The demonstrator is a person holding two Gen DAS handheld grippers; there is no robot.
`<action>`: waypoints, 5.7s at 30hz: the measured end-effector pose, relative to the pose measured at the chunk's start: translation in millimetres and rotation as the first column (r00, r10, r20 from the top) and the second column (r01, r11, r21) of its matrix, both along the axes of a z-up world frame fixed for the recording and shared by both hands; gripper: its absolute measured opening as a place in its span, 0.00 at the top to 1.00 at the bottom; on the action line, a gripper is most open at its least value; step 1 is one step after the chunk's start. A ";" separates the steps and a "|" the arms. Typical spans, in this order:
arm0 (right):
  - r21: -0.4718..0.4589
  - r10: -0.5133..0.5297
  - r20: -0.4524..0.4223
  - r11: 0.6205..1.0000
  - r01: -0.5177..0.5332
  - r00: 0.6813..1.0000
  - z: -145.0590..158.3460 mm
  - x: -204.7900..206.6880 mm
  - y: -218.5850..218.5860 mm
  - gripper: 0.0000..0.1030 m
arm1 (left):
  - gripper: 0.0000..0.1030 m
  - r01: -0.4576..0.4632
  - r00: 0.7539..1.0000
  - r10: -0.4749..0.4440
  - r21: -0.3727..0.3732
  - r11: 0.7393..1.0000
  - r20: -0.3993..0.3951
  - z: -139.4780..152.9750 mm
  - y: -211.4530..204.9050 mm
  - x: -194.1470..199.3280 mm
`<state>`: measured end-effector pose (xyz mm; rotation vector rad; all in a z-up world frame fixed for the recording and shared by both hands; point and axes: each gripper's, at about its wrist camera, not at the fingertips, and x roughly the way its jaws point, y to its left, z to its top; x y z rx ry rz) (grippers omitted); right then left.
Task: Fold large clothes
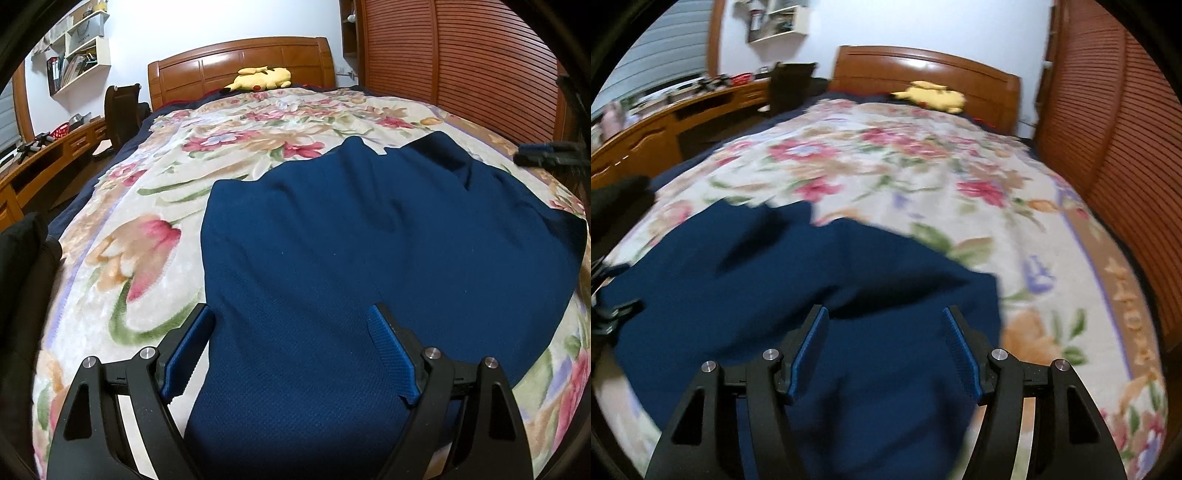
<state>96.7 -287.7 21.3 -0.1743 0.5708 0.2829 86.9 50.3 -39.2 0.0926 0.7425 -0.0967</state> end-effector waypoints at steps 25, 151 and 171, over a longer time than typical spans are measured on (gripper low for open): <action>-0.030 -0.112 -0.052 0.993 0.111 0.992 -75.6 3.8 6.9 0.36 | 0.16 -0.031 0.991 0.042 -0.085 0.996 0.128 29.3 1.9 -39.3; -0.002 0.202 0.093 0.979 -0.203 0.975 20.0 -2.6 179.4 0.49 | 0.16 -0.171 0.951 0.217 -0.211 0.962 0.221 11.8 93.7 -136.5; 0.042 0.287 -0.023 0.957 -0.286 0.958 -47.4 55.0 237.0 0.77 | 0.16 -0.182 0.954 0.222 -0.195 0.964 0.204 10.5 90.2 -133.5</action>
